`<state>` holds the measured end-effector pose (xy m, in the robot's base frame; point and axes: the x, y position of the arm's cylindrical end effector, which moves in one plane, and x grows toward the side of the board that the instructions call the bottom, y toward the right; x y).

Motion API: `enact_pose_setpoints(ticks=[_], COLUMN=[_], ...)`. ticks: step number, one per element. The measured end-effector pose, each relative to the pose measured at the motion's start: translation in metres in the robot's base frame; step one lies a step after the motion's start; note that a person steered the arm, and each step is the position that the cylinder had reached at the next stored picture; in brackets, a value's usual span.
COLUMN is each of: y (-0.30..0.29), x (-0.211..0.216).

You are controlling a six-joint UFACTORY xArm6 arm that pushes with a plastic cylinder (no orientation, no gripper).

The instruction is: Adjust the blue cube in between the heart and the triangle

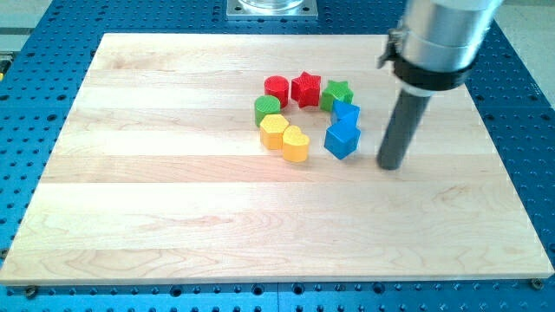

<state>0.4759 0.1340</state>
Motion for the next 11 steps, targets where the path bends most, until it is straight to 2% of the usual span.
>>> enact_pose_setpoints(ticks=[2,3,4,5,6,7,8,9,11], y=[-0.047,-0.037,0.006,-0.009,-0.03,-0.057,-0.058,-0.058,-0.058], x=[0.016,0.04,0.013,-0.015,-0.015,-0.001,0.035,0.048,0.044])
